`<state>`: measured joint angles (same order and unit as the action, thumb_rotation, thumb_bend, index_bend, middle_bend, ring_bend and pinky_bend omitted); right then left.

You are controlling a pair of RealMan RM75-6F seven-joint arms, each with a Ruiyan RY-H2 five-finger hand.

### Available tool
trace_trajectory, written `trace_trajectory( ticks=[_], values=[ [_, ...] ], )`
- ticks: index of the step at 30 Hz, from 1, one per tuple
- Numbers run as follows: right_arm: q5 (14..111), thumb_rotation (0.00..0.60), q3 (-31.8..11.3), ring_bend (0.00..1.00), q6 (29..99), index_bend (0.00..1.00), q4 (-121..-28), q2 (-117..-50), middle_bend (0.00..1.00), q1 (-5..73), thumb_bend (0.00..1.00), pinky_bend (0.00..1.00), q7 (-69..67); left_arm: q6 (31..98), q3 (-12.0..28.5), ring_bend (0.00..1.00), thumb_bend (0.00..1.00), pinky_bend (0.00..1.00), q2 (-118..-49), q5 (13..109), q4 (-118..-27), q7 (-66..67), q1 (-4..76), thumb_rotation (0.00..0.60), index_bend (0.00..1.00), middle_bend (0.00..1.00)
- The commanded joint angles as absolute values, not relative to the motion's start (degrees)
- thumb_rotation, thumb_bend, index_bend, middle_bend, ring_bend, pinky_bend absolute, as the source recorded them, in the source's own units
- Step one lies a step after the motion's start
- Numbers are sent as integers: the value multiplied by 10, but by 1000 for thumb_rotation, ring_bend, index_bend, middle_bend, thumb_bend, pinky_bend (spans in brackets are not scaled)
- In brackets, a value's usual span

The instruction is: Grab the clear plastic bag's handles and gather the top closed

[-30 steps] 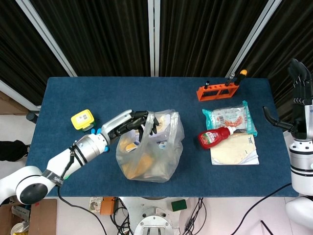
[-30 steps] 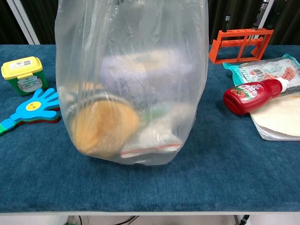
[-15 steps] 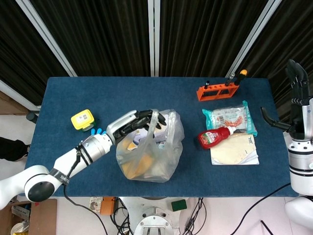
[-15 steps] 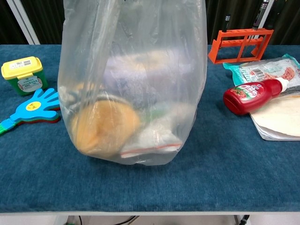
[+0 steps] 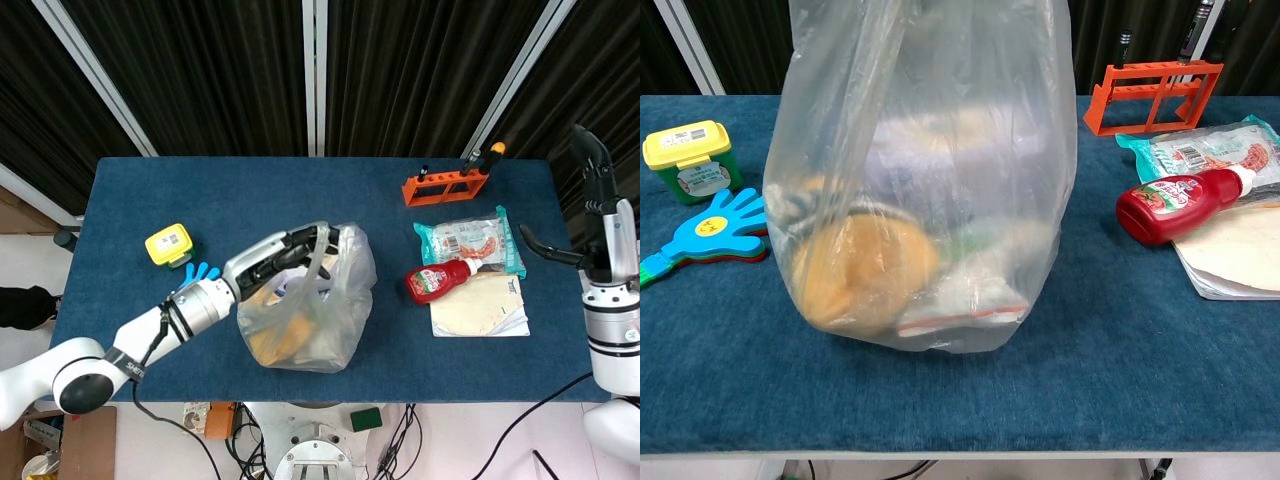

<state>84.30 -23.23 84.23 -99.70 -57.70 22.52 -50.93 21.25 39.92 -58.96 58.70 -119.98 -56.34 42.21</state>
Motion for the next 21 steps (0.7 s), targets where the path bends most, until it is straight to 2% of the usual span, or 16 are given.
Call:
trace_trajectory(
  ticks=[1, 6, 10, 13, 21],
  values=[
    [857, 600, -227, 0, 829, 0, -1002, -572, 0, 236, 186, 0, -483, 199, 418, 122, 9, 289, -596, 610, -1200, -587, 404, 134, 143, 145],
    [875, 600, -221, 0, 806, 0, -1019, -562, 0, 257, 143, 0, -387, 198, 432, 125, 9, 292, -601, 635, -1204, -611, 382, 135, 136, 145],
    [876, 600, -222, 0, 786, 0, -1050, -555, 0, 275, 110, 0, -324, 196, 440, 161, 10, 342, -593, 661, -1212, -626, 357, 136, 146, 175],
    [870, 600, -224, 0, 769, 0, -1077, -547, 0, 287, 104, 0, -294, 205, 446, 198, 9, 383, -584, 680, -1220, -639, 334, 138, 168, 227],
    [855, 600, -219, 0, 734, 0, -1113, -543, 0, 308, 101, 0, -229, 243, 459, 212, 9, 406, -552, 737, -1232, -702, 269, 138, 182, 245]
  ],
)
